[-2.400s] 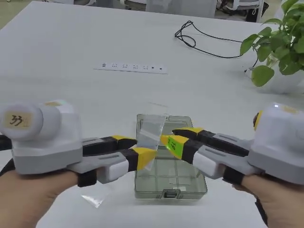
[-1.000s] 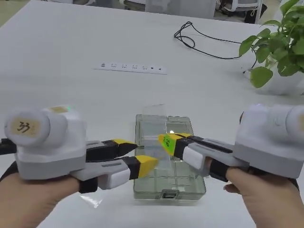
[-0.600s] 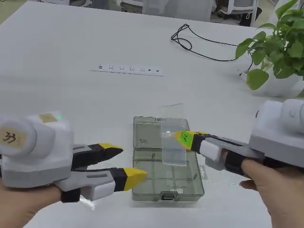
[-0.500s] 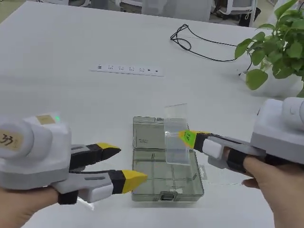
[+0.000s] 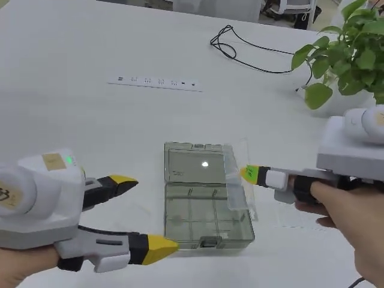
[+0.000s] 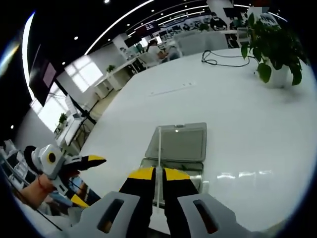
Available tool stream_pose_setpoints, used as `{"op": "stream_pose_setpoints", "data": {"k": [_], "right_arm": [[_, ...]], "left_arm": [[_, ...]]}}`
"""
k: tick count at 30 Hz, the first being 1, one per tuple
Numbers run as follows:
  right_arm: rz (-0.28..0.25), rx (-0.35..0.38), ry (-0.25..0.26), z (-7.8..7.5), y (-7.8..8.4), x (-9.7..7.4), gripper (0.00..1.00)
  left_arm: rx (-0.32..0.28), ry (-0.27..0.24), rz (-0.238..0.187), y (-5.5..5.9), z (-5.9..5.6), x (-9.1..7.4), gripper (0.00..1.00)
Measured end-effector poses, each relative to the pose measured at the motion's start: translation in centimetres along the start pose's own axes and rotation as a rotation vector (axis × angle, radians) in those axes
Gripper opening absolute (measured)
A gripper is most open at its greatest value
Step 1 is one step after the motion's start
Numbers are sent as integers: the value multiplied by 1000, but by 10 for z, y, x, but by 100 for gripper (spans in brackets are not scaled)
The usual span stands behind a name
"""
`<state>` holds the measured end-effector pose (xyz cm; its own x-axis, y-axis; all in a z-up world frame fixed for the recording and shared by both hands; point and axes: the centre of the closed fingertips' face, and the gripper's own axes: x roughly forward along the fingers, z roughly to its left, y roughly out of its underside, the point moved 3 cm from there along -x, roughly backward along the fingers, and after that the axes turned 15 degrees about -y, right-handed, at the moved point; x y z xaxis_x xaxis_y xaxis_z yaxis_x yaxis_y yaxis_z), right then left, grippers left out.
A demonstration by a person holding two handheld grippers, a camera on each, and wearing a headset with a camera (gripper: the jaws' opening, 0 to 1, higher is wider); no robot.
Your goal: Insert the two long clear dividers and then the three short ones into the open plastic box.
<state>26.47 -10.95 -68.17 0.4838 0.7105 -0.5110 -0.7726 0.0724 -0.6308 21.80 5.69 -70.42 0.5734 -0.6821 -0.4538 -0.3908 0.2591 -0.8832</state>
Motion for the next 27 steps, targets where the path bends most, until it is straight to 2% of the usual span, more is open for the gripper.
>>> {"op": "stream_pose_setpoints", "data": {"k": [3,7,10,13,16,19,27], "right_arm": [[42,43,31,-7,5,2,7],[80,131,42,-11,11,6,7],[122,148,57,-15,15,12,7],[150,197,61,-17,20,16,7],[196,206,91,-23,27,20,7],[212,222,110,-35,31,23,7],[243,252,125,-35,42,30,7]], "left_arm": [[17,4,3,4,2,-1,87],[26,14,5,7,2,-2,87],[23,24,6,8,3,-3,87],[29,30,6,9,3,-3,88],[27,38,0,8,4,-3,88],[27,42,0,9,4,-3,87],[12,52,0,12,5,-3,86]]}}
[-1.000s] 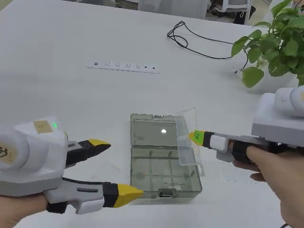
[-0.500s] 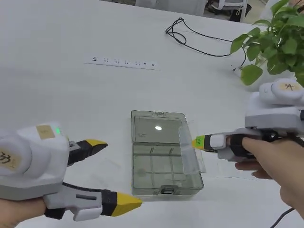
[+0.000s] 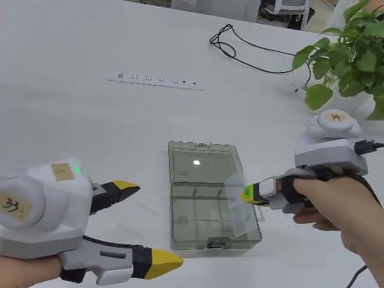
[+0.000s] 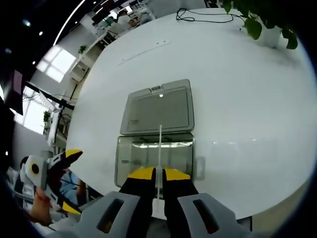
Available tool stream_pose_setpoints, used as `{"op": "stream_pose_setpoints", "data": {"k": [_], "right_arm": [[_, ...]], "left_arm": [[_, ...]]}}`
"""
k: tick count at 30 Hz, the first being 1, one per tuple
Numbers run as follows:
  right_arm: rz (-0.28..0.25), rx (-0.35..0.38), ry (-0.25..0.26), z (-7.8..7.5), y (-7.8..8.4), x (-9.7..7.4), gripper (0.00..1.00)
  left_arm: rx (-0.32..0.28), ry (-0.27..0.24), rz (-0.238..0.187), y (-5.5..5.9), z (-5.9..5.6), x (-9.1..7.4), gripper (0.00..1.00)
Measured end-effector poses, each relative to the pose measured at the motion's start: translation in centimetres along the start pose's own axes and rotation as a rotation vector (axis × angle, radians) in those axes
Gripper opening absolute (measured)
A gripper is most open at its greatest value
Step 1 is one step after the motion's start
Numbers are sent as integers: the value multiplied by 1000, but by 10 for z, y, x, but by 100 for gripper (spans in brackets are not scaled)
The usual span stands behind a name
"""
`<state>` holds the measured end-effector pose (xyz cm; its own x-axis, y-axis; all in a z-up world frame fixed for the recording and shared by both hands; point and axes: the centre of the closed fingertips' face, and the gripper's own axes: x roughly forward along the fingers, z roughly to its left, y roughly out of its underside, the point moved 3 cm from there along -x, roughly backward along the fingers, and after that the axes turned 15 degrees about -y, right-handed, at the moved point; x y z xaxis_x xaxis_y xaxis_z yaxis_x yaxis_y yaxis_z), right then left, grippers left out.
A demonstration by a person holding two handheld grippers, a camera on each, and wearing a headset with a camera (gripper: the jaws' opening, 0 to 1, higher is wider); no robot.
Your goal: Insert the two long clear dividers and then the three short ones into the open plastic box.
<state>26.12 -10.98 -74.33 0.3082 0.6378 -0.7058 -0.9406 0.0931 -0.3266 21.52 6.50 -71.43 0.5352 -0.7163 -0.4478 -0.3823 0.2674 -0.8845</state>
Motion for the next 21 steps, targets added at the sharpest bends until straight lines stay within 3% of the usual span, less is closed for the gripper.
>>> {"op": "stream_pose_setpoints", "data": {"k": [21], "right_arm": [[14,24,32,-11,8,13,7]], "left_arm": [[-21,11,0,0,0,5,86]]}}
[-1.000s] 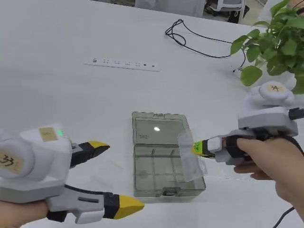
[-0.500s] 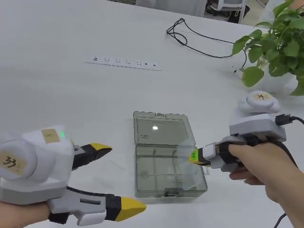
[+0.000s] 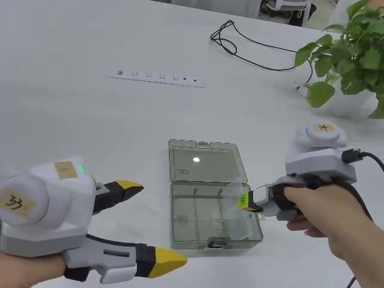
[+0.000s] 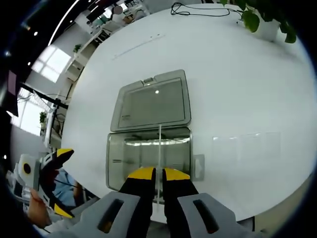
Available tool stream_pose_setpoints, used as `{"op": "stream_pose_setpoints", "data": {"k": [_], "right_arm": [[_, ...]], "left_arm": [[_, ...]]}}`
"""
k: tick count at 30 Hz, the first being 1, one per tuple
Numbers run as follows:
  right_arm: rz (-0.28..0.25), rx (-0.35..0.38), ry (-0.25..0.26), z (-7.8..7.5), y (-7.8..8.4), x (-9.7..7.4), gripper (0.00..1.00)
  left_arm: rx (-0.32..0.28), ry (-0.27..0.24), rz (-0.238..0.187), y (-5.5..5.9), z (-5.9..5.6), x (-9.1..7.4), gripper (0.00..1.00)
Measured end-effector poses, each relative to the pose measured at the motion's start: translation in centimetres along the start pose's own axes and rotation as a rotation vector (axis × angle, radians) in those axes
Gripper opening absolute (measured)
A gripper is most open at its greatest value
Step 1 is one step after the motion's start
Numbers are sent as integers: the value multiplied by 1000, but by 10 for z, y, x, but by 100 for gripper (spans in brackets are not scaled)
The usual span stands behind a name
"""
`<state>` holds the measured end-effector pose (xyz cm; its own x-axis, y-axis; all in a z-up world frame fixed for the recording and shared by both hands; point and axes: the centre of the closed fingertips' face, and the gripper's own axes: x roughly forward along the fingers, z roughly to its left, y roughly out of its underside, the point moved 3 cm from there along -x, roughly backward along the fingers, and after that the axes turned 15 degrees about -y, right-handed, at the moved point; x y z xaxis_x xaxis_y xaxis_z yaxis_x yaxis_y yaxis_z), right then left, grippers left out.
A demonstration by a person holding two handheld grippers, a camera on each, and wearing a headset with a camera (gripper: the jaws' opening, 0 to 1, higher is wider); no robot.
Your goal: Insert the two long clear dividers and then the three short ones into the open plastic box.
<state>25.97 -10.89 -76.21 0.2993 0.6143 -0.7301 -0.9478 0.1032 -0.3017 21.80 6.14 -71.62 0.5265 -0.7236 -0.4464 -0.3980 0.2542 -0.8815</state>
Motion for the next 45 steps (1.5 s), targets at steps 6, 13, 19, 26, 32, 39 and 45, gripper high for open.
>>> {"op": "stream_pose_setpoints", "data": {"k": [6,13,19,26,32,39,45], "right_arm": [[5,-1,4,-2,-2,3,7],[30,-60,31,-3,-7,6,7],[40,-99,28,-2,-8,9,7],[46,-113,2,-3,-8,14,8],[53,-144,-9,-5,-4,23,9],[52,-144,-25,-10,-2,28,10],[47,-138,-39,-13,0,32,11]], "left_arm": [[-2,1,2,0,0,0,85],[-5,3,5,0,-1,1,85],[-6,2,8,0,-1,2,85],[-2,2,12,0,0,2,85],[-7,0,15,0,0,3,85],[-8,-4,19,1,0,3,85],[-10,-12,22,1,2,2,85]]}}
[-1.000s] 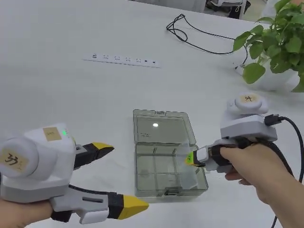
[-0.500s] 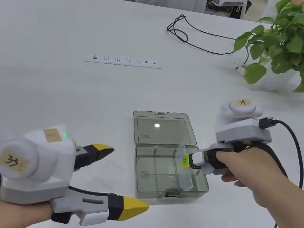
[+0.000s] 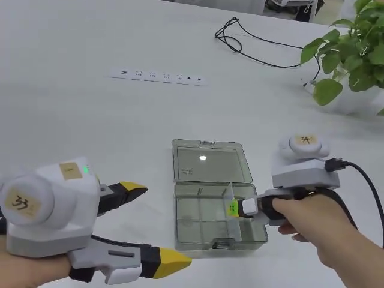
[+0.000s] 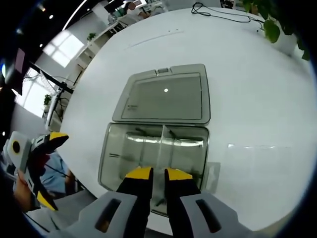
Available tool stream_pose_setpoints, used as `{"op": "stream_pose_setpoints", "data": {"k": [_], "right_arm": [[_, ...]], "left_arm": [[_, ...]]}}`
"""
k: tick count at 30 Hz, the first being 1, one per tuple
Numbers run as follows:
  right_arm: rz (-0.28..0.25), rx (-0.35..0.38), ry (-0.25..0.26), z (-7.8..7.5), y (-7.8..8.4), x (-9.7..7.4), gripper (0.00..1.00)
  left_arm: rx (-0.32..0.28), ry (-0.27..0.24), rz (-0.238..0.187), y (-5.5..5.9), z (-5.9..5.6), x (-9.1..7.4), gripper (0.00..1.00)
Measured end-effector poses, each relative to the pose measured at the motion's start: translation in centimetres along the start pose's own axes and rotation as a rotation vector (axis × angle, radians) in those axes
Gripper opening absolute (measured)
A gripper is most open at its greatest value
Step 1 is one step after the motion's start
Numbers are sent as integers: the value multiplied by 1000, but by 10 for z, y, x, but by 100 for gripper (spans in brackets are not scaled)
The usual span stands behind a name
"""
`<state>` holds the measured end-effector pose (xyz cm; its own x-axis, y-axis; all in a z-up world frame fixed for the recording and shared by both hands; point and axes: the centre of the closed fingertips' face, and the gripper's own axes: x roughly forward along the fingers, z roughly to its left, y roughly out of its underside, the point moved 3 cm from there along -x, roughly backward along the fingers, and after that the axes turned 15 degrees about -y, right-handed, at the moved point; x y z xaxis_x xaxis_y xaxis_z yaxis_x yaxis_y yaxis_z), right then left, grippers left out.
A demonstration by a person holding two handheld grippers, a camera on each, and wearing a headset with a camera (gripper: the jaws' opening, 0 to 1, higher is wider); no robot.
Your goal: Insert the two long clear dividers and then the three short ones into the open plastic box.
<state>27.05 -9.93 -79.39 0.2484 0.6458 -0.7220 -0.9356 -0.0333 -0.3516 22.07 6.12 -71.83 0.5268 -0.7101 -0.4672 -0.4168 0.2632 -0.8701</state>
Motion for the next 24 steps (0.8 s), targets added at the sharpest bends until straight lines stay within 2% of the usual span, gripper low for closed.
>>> {"op": "stream_pose_setpoints", "data": {"k": [13,24], "right_arm": [[-36,-18,-61,1,1,0,14],[-68,-67,-95,7,-4,-11,21]], "left_arm": [[-3,-23,2,-2,-2,-3,85],[-12,-59,2,-5,-4,-10,84]]}}
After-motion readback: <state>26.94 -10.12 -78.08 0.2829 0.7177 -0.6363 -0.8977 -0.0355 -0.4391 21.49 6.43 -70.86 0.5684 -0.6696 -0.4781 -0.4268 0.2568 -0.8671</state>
